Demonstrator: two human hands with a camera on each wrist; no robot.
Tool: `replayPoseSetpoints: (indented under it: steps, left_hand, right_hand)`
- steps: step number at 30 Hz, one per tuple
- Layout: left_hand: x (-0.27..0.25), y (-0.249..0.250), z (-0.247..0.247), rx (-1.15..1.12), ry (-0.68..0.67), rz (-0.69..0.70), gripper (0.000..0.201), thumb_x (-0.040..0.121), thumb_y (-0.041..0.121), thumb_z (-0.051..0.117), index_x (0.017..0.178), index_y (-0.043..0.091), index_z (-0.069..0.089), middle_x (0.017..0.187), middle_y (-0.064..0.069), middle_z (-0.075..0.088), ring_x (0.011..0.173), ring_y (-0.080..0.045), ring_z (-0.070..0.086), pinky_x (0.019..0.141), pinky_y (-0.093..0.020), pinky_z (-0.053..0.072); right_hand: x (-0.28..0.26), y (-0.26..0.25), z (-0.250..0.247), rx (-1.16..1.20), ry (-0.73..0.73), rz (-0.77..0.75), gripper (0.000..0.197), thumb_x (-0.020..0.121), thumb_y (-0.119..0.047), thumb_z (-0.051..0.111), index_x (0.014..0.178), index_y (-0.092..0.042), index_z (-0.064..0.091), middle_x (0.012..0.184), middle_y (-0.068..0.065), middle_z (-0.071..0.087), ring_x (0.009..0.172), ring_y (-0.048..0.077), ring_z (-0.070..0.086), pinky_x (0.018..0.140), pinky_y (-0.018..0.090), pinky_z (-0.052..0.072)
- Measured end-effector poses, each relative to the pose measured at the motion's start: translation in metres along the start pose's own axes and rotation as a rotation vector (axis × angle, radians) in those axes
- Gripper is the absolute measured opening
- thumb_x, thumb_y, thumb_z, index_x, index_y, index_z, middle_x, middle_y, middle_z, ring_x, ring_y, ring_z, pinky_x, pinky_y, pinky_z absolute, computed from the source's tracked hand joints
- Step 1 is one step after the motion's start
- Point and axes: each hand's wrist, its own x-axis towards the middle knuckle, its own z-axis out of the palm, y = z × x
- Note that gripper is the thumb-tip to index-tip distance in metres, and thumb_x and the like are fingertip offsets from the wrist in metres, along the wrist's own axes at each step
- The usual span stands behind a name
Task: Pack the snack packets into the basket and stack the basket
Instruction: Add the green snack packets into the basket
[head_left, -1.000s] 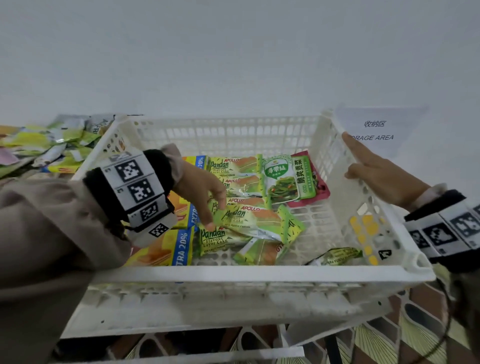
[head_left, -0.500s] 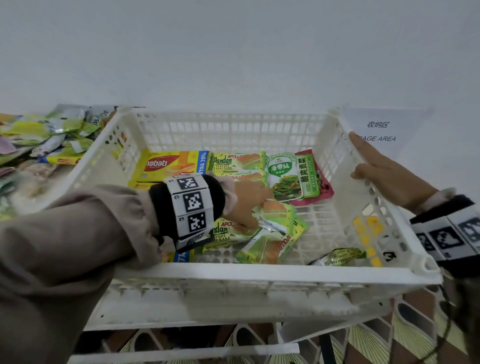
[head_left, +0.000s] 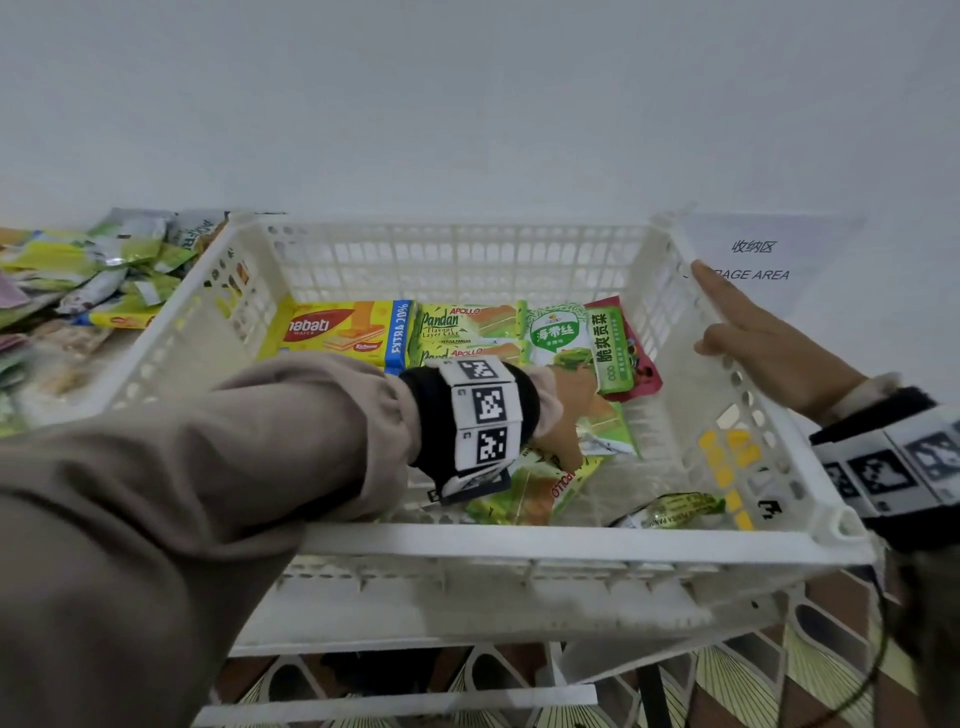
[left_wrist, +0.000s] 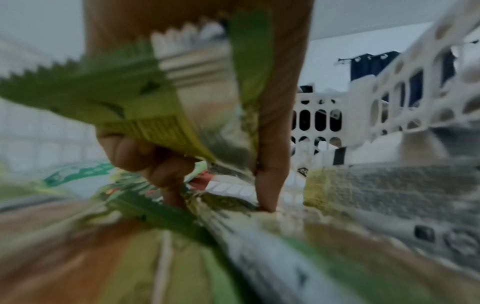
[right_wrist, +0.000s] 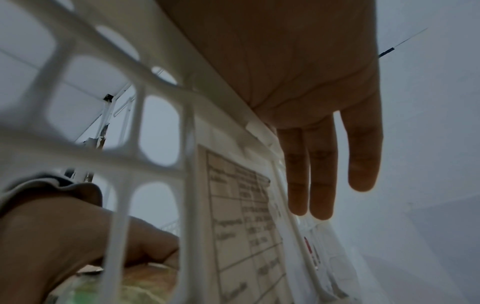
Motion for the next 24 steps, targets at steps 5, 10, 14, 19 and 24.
replayPoseSetpoints:
  steps: [5,10,14,19,24]
  left_hand:
    - [0.006,-0.001,-0.009,-0.022,-0.070,-0.050,0.062,0.070,0.040,0.072,0.116,0.009,0.043,0.102,-0.007,0.056,0.087,-0.023,0.057,0.067,-0.029,0.047]
    - [0.005,0.003,-0.025,-0.297,0.041,-0.015,0.042,0.079,0.025,0.069,0.107,0.008,0.043,0.085,0.000,0.047,0.076,-0.015,0.046,0.056,-0.022,0.034]
    - [0.006,0.009,-0.032,-0.537,0.163,-0.052,0.047,0.079,0.023,0.070,0.115,0.006,0.045,0.091,0.000,0.049,0.080,-0.016,0.045,0.061,-0.024,0.033]
    - [0.000,0.012,-0.040,-0.545,0.185,-0.062,0.061,0.082,0.027,0.066,0.130,0.004,0.037,0.111,-0.005,0.053,0.101,-0.020,0.050,0.067,-0.021,0.034]
    - [-0.029,-0.003,-0.053,-0.294,0.101,-0.041,0.053,0.084,0.032,0.063,0.119,0.009,0.030,0.082,0.006,0.041,0.065,-0.011,0.046,0.048,-0.017,0.042]
  right_hand:
    - [0.001,0.003,-0.001,-0.010,-0.001,-0.002,0.068,0.091,-0.005,0.042,0.146,-0.034,0.015,0.132,-0.014,0.036,0.133,0.024,0.034,0.099,0.024,0.026]
    - [0.003,0.004,0.000,-0.010,0.008,0.001,0.068,0.091,-0.005,0.043,0.146,-0.034,0.016,0.143,-0.001,0.038,0.132,0.024,0.034,0.098,0.023,0.026]
    - [0.004,0.004,0.000,-0.015,0.005,-0.017,0.069,0.090,-0.006,0.043,0.146,-0.035,0.015,0.127,-0.021,0.029,0.132,0.023,0.034,0.098,0.025,0.028]
    - [0.004,0.004,-0.001,-0.003,0.007,-0.034,0.070,0.090,-0.007,0.044,0.146,-0.037,0.014,0.129,-0.028,0.021,0.130,0.022,0.036,0.097,0.027,0.030]
    - [0.003,0.004,0.000,-0.009,0.005,-0.035,0.068,0.090,-0.008,0.043,0.146,-0.037,0.015,0.131,-0.024,0.027,0.130,0.022,0.037,0.101,0.030,0.031]
